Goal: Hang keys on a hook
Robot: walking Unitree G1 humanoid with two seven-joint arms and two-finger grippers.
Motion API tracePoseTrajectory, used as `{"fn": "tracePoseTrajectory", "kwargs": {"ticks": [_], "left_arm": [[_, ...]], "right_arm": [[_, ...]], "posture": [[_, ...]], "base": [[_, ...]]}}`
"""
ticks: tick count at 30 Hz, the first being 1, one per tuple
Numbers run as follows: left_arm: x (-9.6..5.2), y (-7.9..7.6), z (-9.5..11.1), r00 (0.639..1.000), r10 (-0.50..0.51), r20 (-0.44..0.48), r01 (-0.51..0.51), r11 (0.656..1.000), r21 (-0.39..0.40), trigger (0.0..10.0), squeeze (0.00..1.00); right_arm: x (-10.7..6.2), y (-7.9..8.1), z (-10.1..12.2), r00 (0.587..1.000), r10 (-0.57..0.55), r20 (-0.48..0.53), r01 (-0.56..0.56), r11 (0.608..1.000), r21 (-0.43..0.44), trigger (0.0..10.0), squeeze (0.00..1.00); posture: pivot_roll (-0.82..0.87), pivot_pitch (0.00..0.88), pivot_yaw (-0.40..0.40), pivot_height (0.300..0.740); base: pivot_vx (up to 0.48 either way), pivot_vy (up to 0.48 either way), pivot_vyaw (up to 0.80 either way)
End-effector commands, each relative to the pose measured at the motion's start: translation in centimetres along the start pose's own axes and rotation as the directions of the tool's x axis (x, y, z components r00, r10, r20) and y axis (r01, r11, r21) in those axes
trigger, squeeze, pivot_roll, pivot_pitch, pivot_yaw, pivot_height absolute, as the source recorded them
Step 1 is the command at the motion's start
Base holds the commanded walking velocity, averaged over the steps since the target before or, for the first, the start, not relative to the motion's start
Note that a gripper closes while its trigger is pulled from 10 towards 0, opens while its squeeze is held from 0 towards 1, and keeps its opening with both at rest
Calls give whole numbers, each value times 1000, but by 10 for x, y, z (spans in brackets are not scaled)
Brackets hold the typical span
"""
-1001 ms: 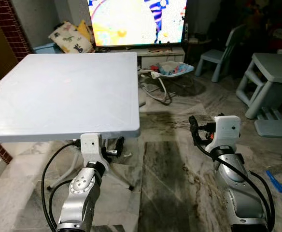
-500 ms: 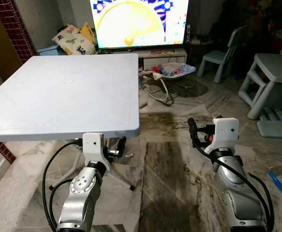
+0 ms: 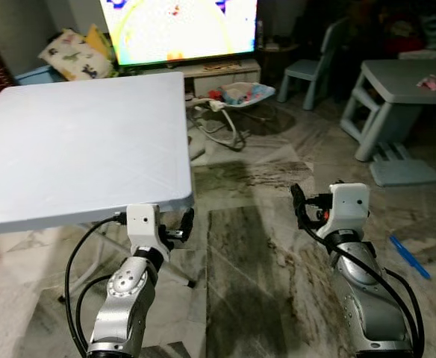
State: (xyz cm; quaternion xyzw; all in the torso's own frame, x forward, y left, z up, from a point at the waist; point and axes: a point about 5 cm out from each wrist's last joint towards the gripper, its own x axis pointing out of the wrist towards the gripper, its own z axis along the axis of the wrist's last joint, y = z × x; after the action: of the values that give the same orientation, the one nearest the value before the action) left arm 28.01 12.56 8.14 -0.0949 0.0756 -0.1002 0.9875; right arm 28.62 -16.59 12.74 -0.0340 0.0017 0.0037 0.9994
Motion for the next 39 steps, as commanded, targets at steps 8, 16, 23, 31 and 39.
{"fn": "tracePoseTrajectory", "kwargs": {"ticks": [8,16,23,31,39], "left_arm": [[0,2,9,1000,2,25,-2,1000,15,10000,0],[1,6,7,1000,12,19,-12,1000,2,10000,0],[1,5,7,1000,12,18,-12,1000,-12,10000,0],[2,4,7,1000,13,19,-12,1000,-20,10000,0],[1,4,6,1000,13,16,-12,1000,-21,10000,0]], "right_arm": [[1,2,3,1000,-1,9,1,1000,16,10000,0],[2,2,3,1000,-2,13,2,1000,14,10000,0],[3,1,4,1000,-7,12,7,1000,15,10000,0],[3,1,4,1000,-9,14,9,1000,14,10000,0],[2,0,5,1000,-12,14,12,1000,11,10000,0]], "posture": [[-56,0,66,740],[-59,0,68,740],[-60,0,65,740],[-64,0,64,740],[-67,0,63,740]], "base": [[0,0,-500],[0,0,0],[0,-148,0],[0,-389,0],[0,-397,0]]}}
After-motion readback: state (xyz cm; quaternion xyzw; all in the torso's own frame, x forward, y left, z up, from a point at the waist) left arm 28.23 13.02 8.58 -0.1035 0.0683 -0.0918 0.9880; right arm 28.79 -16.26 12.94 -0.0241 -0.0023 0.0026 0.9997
